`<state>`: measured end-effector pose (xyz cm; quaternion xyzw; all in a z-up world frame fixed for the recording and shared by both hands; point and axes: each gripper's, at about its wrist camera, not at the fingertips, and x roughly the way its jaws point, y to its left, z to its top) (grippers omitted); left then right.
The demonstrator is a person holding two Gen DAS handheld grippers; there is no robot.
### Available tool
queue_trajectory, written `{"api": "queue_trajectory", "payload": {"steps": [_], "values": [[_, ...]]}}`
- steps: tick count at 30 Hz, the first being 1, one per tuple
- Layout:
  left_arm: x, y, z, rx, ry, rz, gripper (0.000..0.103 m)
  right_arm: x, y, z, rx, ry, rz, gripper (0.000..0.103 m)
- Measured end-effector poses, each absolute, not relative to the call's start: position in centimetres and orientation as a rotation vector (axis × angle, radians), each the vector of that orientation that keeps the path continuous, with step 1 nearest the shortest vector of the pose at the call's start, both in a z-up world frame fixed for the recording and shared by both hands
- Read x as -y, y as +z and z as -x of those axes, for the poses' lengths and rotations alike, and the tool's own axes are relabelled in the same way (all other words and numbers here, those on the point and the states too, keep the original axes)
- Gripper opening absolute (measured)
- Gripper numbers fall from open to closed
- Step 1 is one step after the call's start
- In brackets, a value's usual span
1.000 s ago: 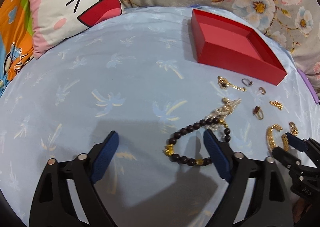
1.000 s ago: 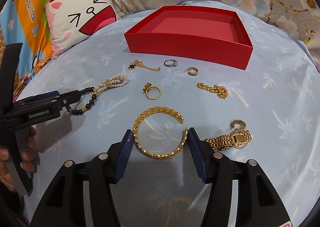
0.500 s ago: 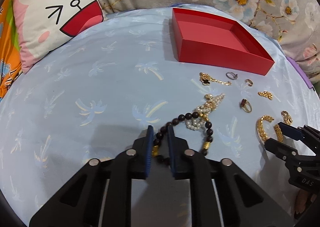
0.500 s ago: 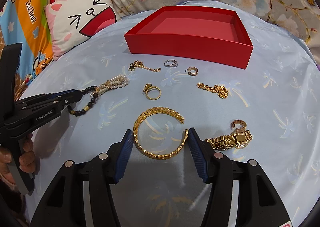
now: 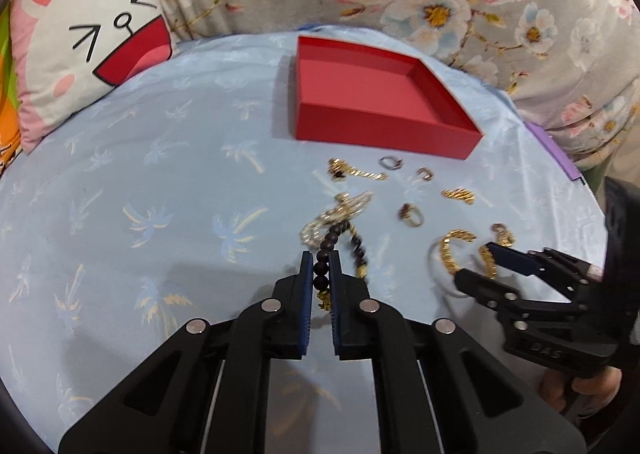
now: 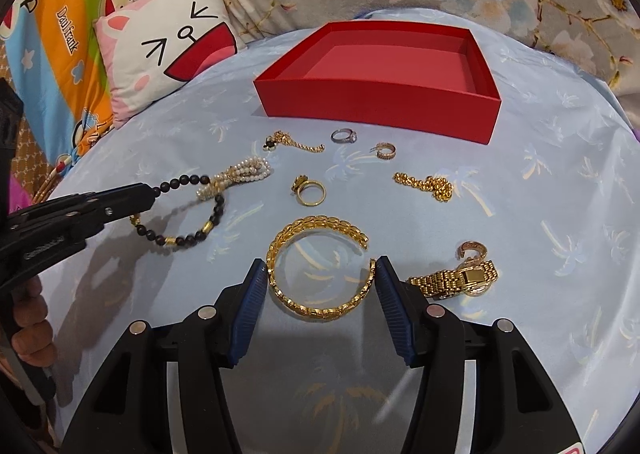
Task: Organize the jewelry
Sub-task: 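Close the right tool on the gold bangle while the left tool grasps the bead bracelet, then carry both bracelets into the red box and open both tools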
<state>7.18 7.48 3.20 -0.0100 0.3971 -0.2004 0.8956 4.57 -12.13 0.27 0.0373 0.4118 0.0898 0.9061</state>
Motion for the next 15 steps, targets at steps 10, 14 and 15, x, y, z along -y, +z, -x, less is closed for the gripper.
{"api": "queue_trajectory", "payload": {"steps": [10,14,15], "values": [[-4.7,9.5,-5.8,-0.678,-0.502,-0.05,0.007,14.4,4.0,-4.5,-0.787,0.194,-0.115,0.054],[-3.1,12.3,-7.2,-0.602,-0.508,-0.081,0.007,15.9,6.1,-5.8,-0.75,0.173,-0.09,0.054],[-2.6,12.9,-7.9,-0.585,-0.502,-0.087,0.007,16.4,6.7,-6.6,-0.74,0.167,-0.089,0.054]]}}
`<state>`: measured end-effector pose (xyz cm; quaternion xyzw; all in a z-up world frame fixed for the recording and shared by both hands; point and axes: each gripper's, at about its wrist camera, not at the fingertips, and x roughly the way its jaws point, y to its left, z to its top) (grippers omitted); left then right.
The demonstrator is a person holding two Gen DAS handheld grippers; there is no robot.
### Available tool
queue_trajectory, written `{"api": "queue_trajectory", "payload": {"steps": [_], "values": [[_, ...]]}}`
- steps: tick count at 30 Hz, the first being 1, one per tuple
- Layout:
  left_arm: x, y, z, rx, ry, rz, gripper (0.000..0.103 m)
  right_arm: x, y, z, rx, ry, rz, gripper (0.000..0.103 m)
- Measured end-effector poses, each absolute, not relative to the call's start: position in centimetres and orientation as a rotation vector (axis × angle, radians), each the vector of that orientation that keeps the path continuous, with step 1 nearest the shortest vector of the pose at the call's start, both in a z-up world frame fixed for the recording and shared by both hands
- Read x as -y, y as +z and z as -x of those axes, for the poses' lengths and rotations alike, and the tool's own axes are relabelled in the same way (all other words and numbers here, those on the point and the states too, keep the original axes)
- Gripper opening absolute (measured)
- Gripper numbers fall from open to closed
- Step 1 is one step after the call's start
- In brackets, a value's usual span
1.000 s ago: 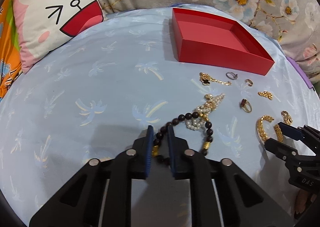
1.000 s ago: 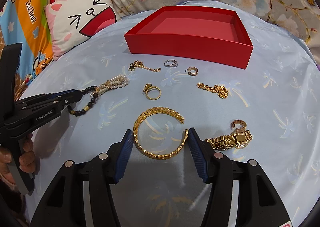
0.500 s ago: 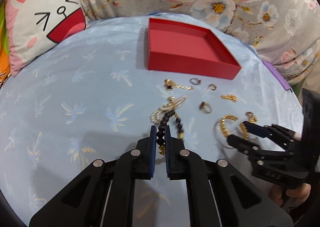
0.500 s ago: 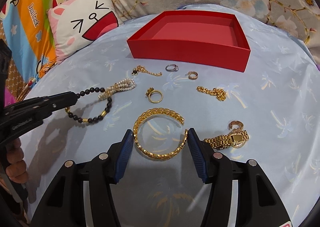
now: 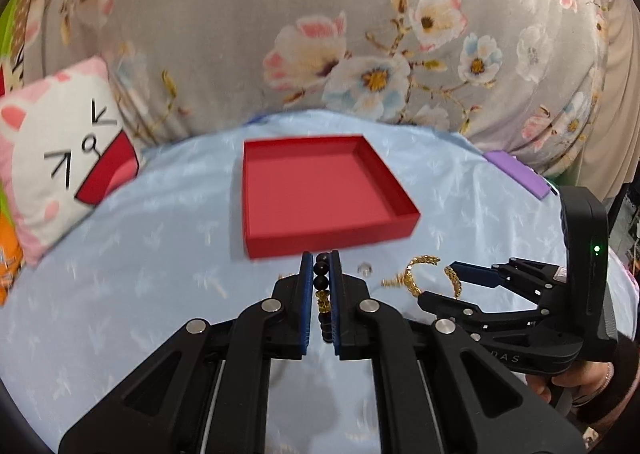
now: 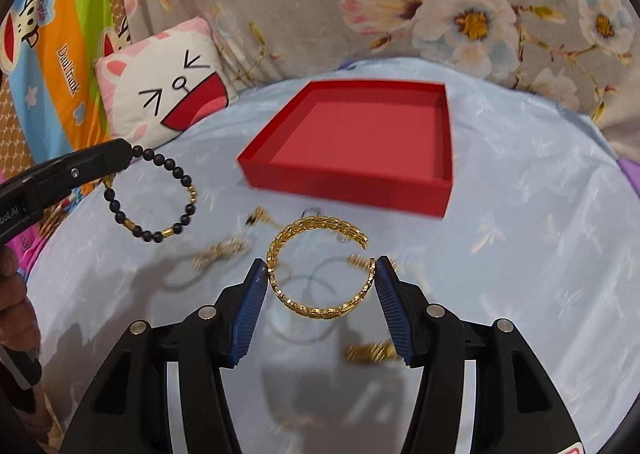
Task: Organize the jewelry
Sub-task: 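Carry both bracelets into the red box and open both tools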
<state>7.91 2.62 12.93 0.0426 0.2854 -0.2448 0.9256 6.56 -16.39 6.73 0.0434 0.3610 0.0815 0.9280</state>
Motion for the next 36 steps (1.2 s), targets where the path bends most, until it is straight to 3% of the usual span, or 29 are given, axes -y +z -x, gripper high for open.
{"api": "queue_trajectory", "payload": {"steps": [8,20,33,35,36], "values": [[0.8,15.0,-17.4,-0.535,-0.442,-0.072,0.007,20.2,10.1,-15.8,-0.712,0.1,-0.106,0.054],[5.0,10.4,-33.5,-0.68,-0.342,-0.071,0.007,22.9,6.8,-31.4,-0.876,0.043,-0.155,0.054],[6.3,7.0,-37.9,-0.753,-0.305,-0.061,0.008,23.2,4.5,-36.1,-0.954,-0.001,-0.128,0.056],[6.1,6.9,-38.0,-0.753,-0.3,-0.047,0.012,22.9,4.4,-36.3,-0.947,-0.01,-0.108,0.058],[6.0,7.0,-38.1,-0.757,-0.294,-0.043,0.019,22.9,4.5,-36.3,-0.939,-0.007,-0.107,0.058]]}}
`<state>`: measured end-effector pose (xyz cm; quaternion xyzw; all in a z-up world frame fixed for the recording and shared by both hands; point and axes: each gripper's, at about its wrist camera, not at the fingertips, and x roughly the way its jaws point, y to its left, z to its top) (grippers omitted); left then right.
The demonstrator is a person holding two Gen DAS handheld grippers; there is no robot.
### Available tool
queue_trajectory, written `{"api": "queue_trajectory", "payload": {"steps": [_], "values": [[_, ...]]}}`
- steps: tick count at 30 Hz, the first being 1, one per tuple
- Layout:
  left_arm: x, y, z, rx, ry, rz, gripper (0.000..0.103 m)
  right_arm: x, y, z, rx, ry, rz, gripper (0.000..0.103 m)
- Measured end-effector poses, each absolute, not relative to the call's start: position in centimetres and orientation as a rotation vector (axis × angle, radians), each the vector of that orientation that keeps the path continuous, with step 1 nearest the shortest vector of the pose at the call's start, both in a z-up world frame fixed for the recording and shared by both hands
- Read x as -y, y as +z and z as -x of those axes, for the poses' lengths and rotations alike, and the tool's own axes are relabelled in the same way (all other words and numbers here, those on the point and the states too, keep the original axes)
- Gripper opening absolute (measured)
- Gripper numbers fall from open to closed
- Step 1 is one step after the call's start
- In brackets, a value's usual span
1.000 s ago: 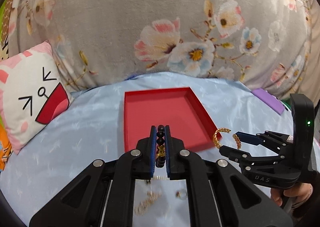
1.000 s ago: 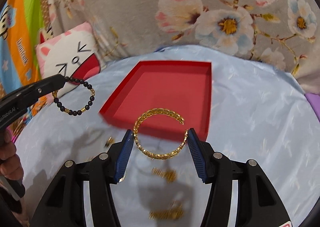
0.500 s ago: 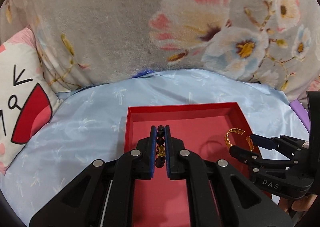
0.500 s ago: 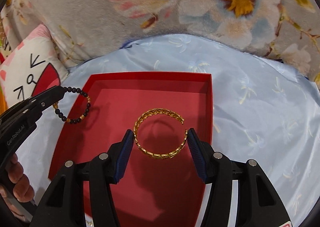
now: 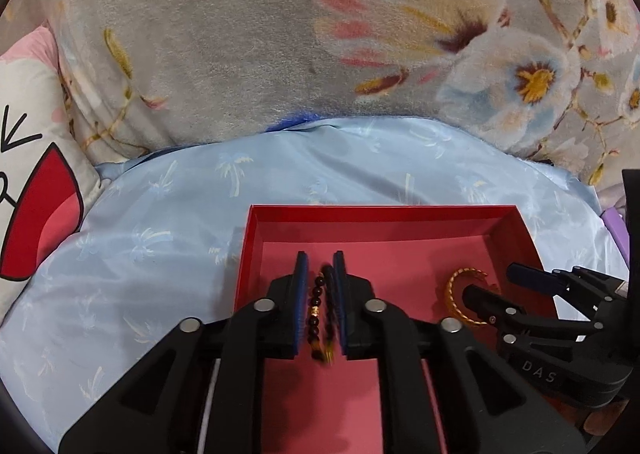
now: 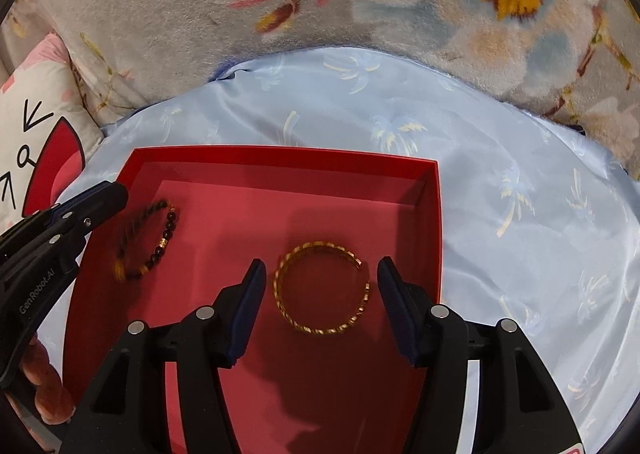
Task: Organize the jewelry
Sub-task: 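Carry both bracelets into the red box and open both tools, then withdraw both tools from the red box, then grasp the gold watch with the right tool while the left tool approaches the pearl bracelet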
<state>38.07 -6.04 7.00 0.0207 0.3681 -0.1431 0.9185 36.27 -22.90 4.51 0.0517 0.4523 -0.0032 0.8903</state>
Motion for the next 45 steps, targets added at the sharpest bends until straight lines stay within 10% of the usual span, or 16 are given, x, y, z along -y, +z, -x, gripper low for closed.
{"api": "queue_trajectory", "payload": {"steps": [15,37,45], "values": [[-0.7,10.9,-26.9,-0.623,-0.246,-0.04,0.074,22.8,9.8,-20.9,-0.735,0.057,-0.046,0.066],[-2.9,0.3,-13.7,-0.824,-0.274,-0.124,0.079,23.2,1.6,-4.7,-0.841,0.076,-0.195,0.068],[-2.8,-0.4,-13.2,-0.869,-0.296,-0.106,0.057,21.9,0.5,-4.1,-0.862,0.112,-0.182,0.067]]}}
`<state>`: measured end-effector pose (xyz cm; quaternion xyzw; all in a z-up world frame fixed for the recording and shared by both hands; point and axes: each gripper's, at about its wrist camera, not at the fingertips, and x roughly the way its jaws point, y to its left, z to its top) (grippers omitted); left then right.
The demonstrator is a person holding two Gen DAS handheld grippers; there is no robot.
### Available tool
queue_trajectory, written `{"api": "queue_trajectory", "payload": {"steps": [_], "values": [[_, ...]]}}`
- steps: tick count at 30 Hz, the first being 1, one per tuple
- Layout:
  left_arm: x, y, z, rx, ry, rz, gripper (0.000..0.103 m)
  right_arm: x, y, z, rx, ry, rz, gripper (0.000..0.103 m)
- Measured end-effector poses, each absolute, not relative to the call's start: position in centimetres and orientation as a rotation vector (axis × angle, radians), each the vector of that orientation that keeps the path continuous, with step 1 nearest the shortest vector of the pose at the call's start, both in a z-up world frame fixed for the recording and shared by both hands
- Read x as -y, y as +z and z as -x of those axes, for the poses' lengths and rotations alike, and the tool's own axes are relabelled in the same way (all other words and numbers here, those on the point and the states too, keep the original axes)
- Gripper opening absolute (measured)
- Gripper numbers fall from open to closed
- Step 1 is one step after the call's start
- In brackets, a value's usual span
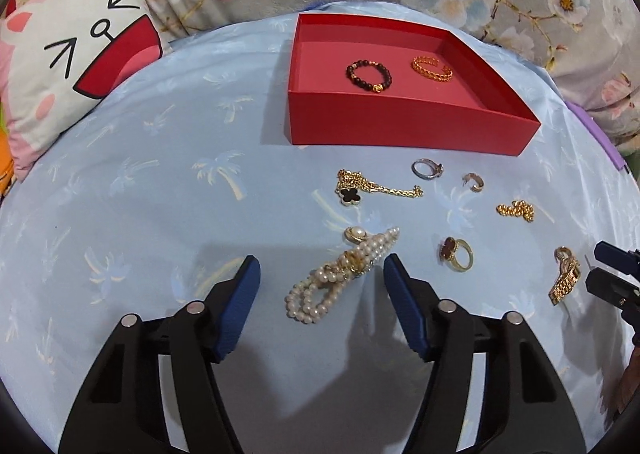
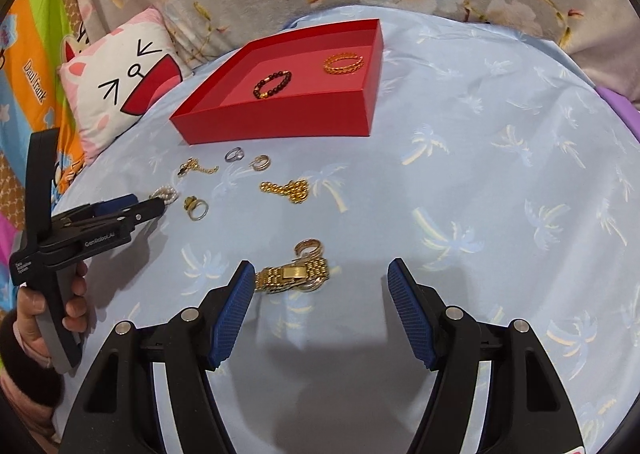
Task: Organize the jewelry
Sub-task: 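Grasp the gold watch with the right tool while the left tool approaches the pearl bracelet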
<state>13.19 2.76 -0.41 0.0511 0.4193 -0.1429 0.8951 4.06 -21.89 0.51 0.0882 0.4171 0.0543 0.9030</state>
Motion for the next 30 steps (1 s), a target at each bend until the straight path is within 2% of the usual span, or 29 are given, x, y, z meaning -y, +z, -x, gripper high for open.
{"api": "queue_trajectory", "payload": {"steps": [1,3,6,13,30], "values": [[-2.7,-0.4,-13.0,-0.866,-0.293,-0.111,0.048,21.6,0.5,-4.0,-0.864,0.121,-0.184,0.067],[-2.6,-0.3,-12.6,-0.861,-0.296,-0.11,0.035,21.2,0.4,-3.9,-0.868,0.135,-0.183,0.065],[-2.5,-0.3,-12.1,-0.86,-0.293,-0.11,0.02,20.6,0.4,-3.7,-0.87,0.149,-0.173,0.059],[-2.2,-0.2,-10.4,-0.86,-0.299,-0.092,0.019,19.3,-0.1,-3.7,-0.904,0.191,-0.176,0.051],[-1.9,-0.1,-8.6,-0.868,-0.346,-0.052,0.02,18.6,-0.5,-5.9,-0.879,0.165,-0.143,0.048]]}}
